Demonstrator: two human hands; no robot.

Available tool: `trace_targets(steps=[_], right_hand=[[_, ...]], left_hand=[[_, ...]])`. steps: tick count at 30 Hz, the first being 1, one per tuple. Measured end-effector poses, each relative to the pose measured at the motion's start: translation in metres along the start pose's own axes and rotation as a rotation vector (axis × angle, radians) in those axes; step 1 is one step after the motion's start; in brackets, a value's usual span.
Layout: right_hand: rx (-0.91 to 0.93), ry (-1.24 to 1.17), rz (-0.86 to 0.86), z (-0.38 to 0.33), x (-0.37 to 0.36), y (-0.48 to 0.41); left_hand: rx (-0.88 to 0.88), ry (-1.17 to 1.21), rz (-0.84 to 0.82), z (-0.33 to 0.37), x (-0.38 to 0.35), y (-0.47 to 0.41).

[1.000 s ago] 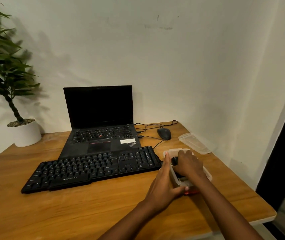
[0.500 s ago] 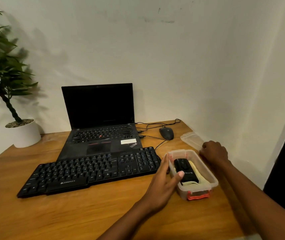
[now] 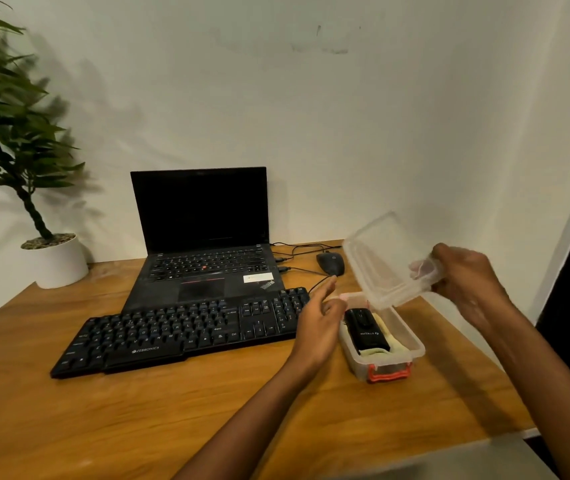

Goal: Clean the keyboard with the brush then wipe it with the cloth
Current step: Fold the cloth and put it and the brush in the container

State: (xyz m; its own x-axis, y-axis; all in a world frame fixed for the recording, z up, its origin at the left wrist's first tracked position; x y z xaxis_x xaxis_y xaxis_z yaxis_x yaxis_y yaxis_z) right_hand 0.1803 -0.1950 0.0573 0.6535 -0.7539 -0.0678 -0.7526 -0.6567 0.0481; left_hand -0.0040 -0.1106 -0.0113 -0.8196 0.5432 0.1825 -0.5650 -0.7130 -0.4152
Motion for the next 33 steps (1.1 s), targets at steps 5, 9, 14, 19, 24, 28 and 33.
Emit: trace_targets(steps=[5, 9, 14, 19, 24, 28, 33], right_hand=[[-0.267, -0.126, -0.085, 0.036, -0.001, 0.021], [-0.215, 0.230, -0.021, 0.061, 0.009, 0.013], [0.047, 0.812, 0.128, 0.067, 0.010, 0.001], [0.105, 1.061, 0.125, 0.074, 0.009, 0.010], [0.117, 0.908, 0.078, 0.082, 0.011, 0.013], [0.153, 0.762, 0.033, 0.095, 0.008, 0.024], [0.110, 0.617, 0.030, 0.103, 0.011, 0.033]], left_hand=[[0.006, 0.047, -0.084, 0.002, -0.016, 0.011], [0.064, -0.104, -0.081, -0.014, -0.021, 0.023], [0.101, -0.286, -0.149, -0.013, -0.025, 0.026], [0.120, -0.237, -0.145, -0.017, -0.025, 0.027], [0.102, -0.021, -0.138, -0.017, -0.028, 0.028], [0.097, -0.150, -0.145, -0.020, -0.025, 0.022], [0.093, -0.416, -0.102, -0.026, -0.016, 0.004]])
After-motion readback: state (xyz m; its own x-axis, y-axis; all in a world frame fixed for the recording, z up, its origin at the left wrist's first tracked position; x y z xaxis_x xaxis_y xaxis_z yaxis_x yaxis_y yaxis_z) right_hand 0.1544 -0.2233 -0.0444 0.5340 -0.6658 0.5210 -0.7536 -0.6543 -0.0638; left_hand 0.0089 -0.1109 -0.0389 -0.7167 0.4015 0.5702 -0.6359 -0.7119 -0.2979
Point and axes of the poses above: each hand's wrist, its own y-axis away from the middle knuckle, its own x-axis out of the back of the hand, z = x × y, the point moved 3 cm from there along -y, towards the middle knuckle, and after that the axes turned 12 degrees about -x, right-handed, at the moved point
